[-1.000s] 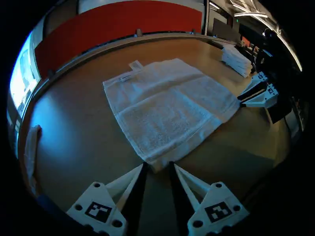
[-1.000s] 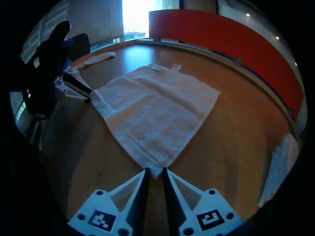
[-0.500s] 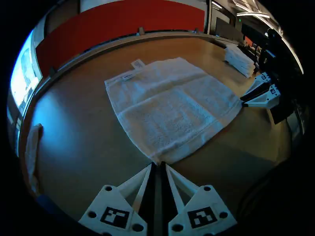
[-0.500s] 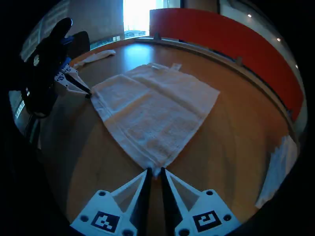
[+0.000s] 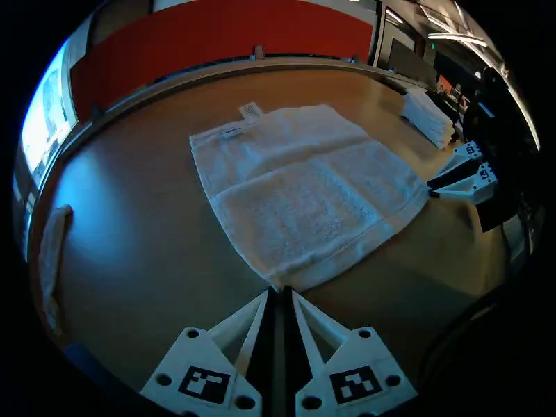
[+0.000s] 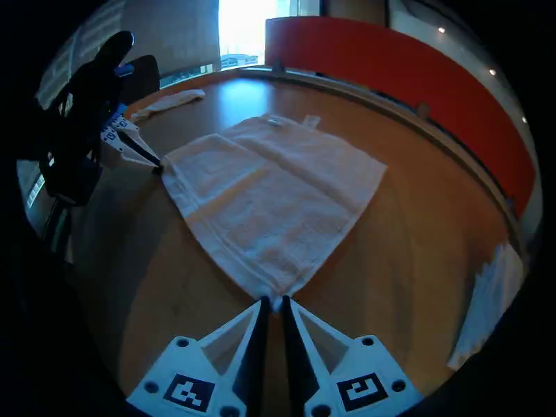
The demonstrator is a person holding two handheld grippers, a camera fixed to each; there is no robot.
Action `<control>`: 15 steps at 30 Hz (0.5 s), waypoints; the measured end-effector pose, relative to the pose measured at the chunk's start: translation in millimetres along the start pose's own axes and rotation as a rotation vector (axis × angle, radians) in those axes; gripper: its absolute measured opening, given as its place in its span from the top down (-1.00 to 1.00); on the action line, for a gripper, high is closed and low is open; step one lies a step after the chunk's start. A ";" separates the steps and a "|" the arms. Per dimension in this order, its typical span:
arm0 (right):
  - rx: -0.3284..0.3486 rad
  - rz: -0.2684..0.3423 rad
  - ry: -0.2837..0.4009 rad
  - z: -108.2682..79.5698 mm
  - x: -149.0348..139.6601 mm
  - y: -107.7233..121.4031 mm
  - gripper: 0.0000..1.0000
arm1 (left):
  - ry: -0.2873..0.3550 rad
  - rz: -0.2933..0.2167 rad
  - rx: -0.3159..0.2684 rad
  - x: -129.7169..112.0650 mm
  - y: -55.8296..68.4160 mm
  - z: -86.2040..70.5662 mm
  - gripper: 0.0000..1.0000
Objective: Fold towel
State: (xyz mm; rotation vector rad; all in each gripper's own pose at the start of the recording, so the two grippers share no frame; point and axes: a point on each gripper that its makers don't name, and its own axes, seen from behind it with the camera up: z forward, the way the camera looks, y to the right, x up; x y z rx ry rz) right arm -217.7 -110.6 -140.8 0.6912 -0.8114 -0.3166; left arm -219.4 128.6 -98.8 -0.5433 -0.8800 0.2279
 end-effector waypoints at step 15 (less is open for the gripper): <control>-0.019 0.001 0.068 -26.2 39.4 6.8 0.72 | 0.035 -0.066 -0.019 29.1 4.0 -26.9 0.85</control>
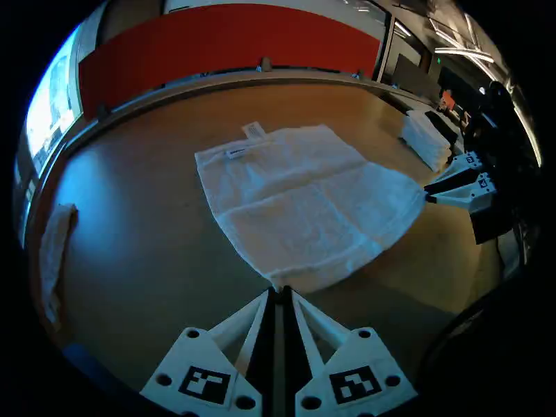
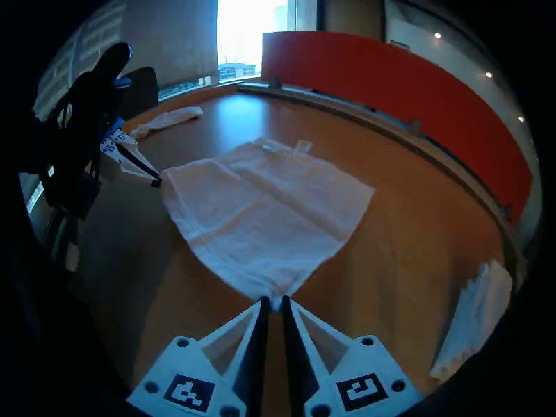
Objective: Fold towel
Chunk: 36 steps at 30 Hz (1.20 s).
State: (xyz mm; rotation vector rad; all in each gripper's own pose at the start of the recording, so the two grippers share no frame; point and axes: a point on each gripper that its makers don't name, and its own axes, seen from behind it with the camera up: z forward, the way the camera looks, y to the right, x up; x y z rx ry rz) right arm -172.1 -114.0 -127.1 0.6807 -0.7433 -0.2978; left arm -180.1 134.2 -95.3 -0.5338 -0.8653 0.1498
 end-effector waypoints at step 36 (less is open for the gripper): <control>-0.025 0.029 0.131 -81.1 78.3 9.8 0.75 | 0.058 -0.152 -0.069 53.6 24.0 -71.4 0.85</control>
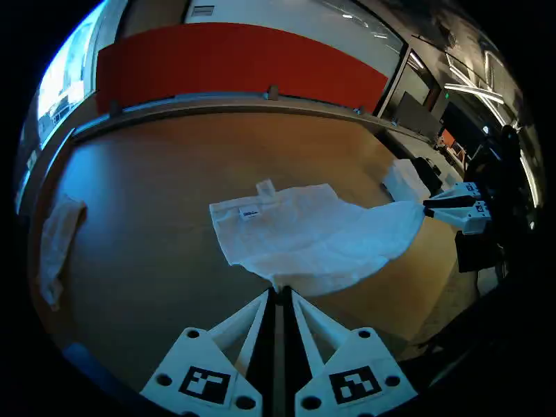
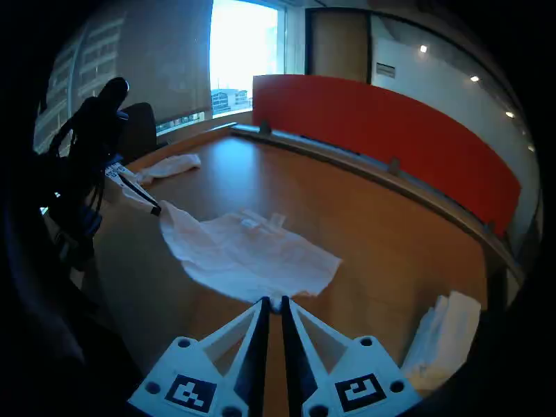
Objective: Fold towel
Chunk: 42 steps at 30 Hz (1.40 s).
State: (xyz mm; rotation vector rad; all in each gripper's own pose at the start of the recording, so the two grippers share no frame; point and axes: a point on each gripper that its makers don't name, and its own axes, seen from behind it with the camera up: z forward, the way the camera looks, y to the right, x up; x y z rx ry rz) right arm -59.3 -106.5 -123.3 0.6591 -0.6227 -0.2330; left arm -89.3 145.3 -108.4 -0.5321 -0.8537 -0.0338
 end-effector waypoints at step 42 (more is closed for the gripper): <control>-0.029 -0.029 -0.023 30.6 22.4 40.3 0.76 | 0.021 -0.055 0.015 45.3 -19.6 26.4 0.84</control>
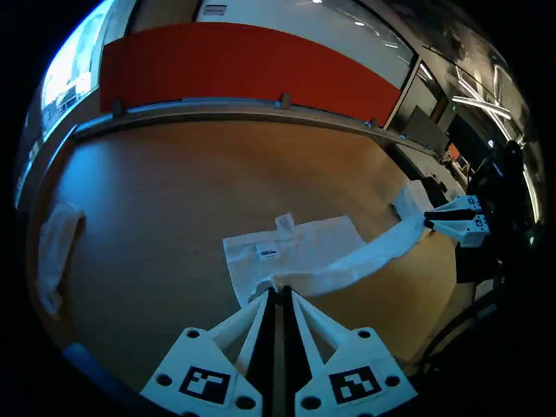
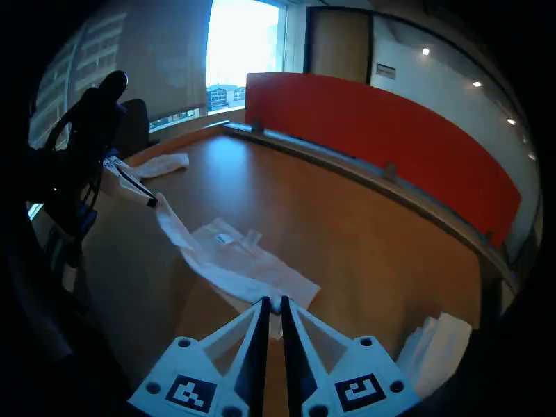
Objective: Fold towel
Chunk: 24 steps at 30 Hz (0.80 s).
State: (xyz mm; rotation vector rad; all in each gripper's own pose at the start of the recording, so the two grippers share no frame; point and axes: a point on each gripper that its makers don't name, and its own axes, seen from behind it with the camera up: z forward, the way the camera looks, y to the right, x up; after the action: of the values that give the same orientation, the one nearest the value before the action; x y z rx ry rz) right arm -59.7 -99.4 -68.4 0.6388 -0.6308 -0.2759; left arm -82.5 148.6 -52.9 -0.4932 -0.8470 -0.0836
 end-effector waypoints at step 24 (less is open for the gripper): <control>0.022 0.030 -0.102 63.0 -35.5 23.2 0.76 | -0.077 -0.051 0.029 -10.9 -32.8 71.8 0.80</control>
State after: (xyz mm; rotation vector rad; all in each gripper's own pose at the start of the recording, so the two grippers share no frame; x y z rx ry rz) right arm -125.5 -95.9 -30.7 0.6387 -0.7414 -0.2753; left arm -148.5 150.5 -8.3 -0.4497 -0.9348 -0.0996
